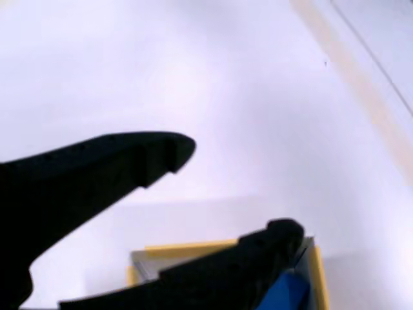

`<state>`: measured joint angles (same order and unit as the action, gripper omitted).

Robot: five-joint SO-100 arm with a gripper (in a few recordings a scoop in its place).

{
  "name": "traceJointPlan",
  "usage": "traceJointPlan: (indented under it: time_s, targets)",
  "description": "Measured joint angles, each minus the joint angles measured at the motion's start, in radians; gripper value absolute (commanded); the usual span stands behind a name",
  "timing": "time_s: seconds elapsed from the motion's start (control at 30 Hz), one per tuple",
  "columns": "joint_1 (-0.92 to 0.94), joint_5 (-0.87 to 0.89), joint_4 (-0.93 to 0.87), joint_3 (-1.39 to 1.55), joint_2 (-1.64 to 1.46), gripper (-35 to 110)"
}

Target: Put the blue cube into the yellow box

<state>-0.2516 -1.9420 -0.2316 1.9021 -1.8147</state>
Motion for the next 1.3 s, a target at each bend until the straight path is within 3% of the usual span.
traceJointPlan:
  time_s: [0.47, 0.87, 1.03, 1.3]
  targets:
    - [0.206, 0.055, -0.268, 0.589, -0.626, 4]
    - [0.206, 0.055, -0.506, 1.118, -1.259, 0]
    - [0.207, 0.086, -0.598, 1.215, -1.454, 0]
    - [0.207, 0.192, -0.879, 1.215, -1.502, 0]
